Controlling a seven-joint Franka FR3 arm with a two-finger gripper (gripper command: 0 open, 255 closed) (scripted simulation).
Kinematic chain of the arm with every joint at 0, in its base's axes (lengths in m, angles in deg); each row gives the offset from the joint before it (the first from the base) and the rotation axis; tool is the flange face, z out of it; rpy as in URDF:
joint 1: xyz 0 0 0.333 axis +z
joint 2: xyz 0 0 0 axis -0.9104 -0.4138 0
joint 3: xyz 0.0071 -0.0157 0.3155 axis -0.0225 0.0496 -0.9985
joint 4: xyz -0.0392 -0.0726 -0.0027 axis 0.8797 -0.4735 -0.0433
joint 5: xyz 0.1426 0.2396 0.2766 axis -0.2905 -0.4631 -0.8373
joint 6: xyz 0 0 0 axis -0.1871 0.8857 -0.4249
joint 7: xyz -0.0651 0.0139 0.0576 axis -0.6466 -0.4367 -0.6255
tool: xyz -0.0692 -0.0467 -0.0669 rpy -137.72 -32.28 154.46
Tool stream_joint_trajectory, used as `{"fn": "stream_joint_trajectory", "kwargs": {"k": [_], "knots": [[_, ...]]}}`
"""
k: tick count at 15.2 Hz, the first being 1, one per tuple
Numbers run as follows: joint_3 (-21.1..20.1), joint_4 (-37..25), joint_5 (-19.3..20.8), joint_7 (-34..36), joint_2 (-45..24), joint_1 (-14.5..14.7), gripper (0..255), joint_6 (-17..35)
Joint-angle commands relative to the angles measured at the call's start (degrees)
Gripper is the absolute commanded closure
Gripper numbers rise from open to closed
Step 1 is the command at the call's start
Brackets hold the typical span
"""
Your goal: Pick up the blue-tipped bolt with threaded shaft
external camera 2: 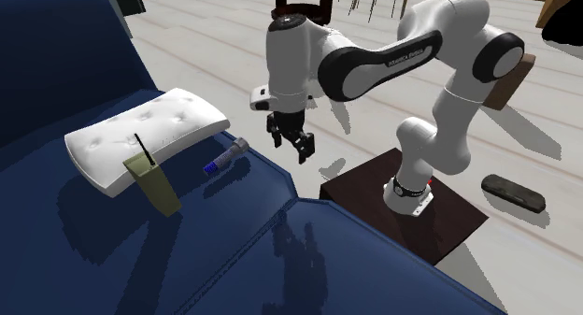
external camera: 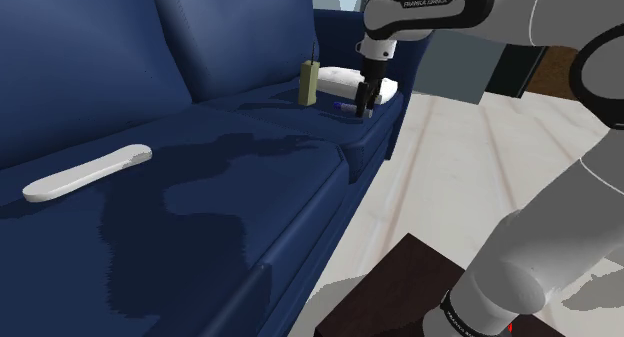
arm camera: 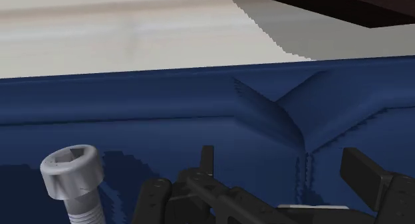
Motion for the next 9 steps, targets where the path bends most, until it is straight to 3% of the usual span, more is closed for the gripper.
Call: {"fn": "stream_joint_trajectory", "kwargs": {"k": [1, 9], "knots": [[1.1, -3.8, 0.1, -2.4, -4.1, -0.6, 0, 0.0], [4.1, -26.0, -1.7, -10.7, -23.3, -4.1, 0, -4.3]]}}
